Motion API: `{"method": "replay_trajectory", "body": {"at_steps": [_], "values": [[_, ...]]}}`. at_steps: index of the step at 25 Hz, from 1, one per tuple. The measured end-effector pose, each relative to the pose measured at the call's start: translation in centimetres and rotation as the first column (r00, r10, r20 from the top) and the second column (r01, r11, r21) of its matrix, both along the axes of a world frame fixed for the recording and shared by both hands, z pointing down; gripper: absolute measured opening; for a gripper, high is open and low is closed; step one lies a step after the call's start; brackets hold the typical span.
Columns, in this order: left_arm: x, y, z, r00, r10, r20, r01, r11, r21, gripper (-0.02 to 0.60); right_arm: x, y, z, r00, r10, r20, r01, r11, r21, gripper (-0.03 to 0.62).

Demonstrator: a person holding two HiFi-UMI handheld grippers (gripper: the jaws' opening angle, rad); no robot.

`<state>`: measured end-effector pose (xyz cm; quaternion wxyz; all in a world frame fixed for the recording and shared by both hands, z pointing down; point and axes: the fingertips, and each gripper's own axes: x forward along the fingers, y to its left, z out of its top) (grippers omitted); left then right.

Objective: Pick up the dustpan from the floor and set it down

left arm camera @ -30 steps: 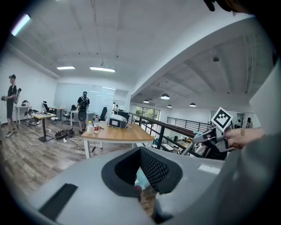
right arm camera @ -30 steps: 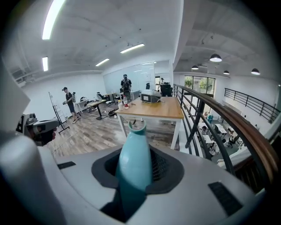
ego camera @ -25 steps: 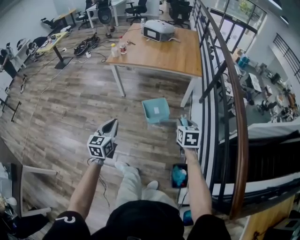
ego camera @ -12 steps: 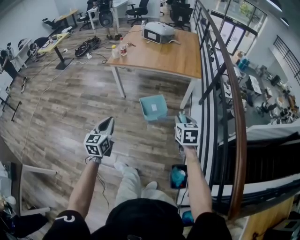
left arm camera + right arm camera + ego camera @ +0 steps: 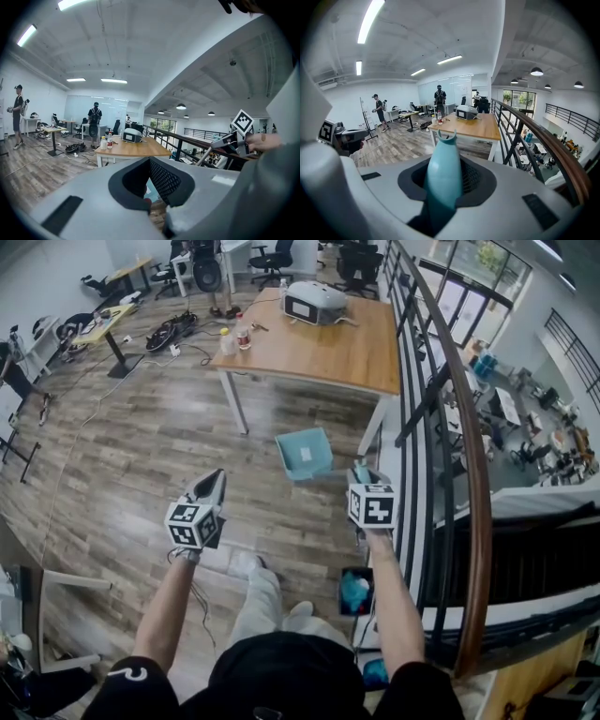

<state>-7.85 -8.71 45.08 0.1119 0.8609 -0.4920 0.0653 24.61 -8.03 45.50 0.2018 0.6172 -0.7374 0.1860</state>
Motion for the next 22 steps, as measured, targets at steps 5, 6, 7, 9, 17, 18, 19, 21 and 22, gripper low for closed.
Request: {"method": "replay_trajectory", "body": {"at_steps": [5,6,7,9,17,18,19,21,22], "values": [[-0.3,-1.2,0.4,1.0,0.008,0.009,-0.008,1.0,-0.001,-0.002,-0.3,-1.4,0.8,1.0,-0.006,-0.014,0.006,1.0,-0.014,0.087],[-0.4,-1.5,0.5,1.0,0.009,0.009,-0.009,1.0,-0.004,-0.002,-0.4,-1.8,1.0,1.0,-0.007,-0.016,0.007,1.0,-0.021,0.087],[-0.5,-1.9,0.8,1.0,0.009,0.009,-0.009,1.0,-0.009,-0.003,-0.6,-2.2,1.2,1.0,-0.01,-0.019,0.009,1.0,-0.027,0.087],[-0.9,-2.7,1.3,1.0,0.007,0.008,-0.007,1.0,-0.019,-0.002,-1.1,-3.1,1.8,1.0,-0.018,-0.024,0.017,0.999,-0.035,0.087],[-2.9,-8.1,4.7,1.0,0.014,-0.012,-0.015,0.997,-0.071,-0.002,-3.6,-8.5,5.4,0.999,-0.038,-0.039,0.034,0.996,-0.082,0.087],[-3.1,-9.1,5.1,1.0,0.015,-0.018,-0.016,0.997,-0.078,-0.002,-4.0,-9.2,5.9,0.998,-0.039,-0.039,0.035,0.995,-0.092,0.087],[-3.3,-10.1,5.4,1.0,0.016,-0.022,-0.018,0.996,-0.084,-0.003,-4.3,-10.0,6.5,0.998,-0.039,-0.038,0.035,0.994,-0.101,0.087],[-3.5,-12.3,6.1,0.999,0.021,-0.029,-0.024,0.995,-0.096,-0.002,-4.8,-11.7,7.6,0.999,-0.038,-0.039,0.033,0.992,-0.121,0.087],[-3.6,-13.3,6.5,0.999,0.024,-0.033,-0.027,0.994,-0.105,-0.002,-5.1,-12.5,8.2,0.998,-0.038,-0.04,0.032,0.991,-0.13,0.087]]}}
